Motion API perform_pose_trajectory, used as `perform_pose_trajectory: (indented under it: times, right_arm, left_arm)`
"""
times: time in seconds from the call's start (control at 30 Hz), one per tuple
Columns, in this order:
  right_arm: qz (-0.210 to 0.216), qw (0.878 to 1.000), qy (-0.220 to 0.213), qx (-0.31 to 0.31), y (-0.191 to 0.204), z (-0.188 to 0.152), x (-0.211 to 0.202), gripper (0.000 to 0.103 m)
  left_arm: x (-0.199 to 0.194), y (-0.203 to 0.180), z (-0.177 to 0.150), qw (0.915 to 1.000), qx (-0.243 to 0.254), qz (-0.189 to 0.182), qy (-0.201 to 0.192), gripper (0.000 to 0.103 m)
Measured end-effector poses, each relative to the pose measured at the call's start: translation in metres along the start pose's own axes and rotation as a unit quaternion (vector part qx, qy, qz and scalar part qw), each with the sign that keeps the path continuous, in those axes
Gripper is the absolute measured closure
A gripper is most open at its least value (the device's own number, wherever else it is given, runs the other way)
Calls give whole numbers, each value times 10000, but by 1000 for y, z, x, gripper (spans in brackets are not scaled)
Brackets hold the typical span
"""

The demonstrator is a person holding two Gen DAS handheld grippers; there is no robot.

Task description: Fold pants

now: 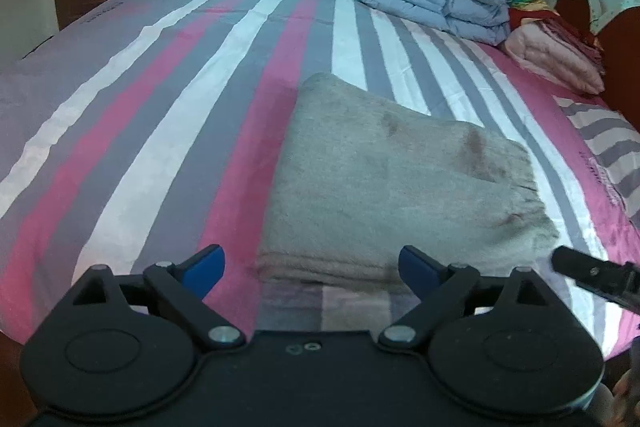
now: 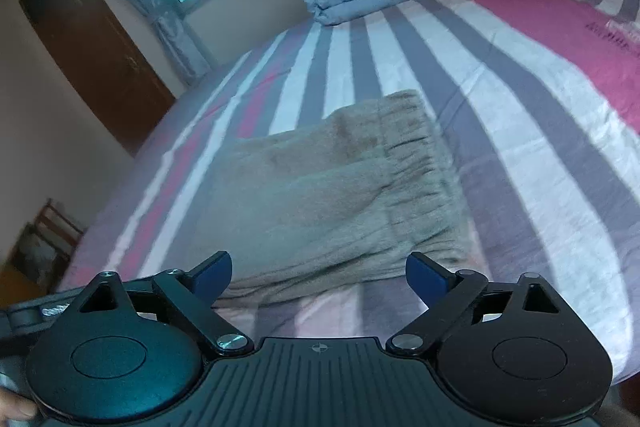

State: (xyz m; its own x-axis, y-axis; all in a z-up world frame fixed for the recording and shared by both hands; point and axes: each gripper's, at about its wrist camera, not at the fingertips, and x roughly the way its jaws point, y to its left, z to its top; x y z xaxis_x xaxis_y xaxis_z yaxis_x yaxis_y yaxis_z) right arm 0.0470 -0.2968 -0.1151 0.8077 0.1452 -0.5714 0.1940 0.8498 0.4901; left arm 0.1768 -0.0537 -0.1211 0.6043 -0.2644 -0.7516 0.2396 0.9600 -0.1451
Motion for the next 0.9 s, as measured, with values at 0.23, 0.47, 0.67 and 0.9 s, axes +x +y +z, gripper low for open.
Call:
perform_pose_trajectory:
  times: [0.23,0.47,0.67,0.9]
  right_arm:
    - [-531,9985,90,132,-38,37,32,9]
    - [-178,9953,712,633,-84,71,97,8]
    - [840,9830,1106,1200,-108,66,123,26]
    - [1320,9664,1227,1832,-124,63,118,49]
  left_arm:
    - [54,23,31,9995,-179,52,247,15]
    - [117,41,53,9949,-250,-602,764,16]
    - [135,45,45,9832,-522,-1413,1032,40]
    - [119,40,46,9862,-688,-1314,740,80]
